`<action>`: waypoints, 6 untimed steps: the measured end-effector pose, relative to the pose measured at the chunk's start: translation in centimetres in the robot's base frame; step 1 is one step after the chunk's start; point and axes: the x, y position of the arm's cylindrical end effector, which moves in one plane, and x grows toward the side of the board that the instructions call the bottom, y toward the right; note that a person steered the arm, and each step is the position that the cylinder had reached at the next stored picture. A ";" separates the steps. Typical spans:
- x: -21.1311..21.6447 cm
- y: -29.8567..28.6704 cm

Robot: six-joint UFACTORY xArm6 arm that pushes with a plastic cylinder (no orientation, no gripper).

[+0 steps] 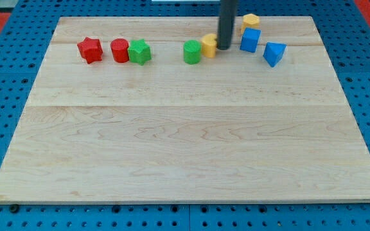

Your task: Push the yellow heart into the green circle

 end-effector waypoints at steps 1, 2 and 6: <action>-2.8 -2.5; -4.9 -3.2; -1.1 -4.8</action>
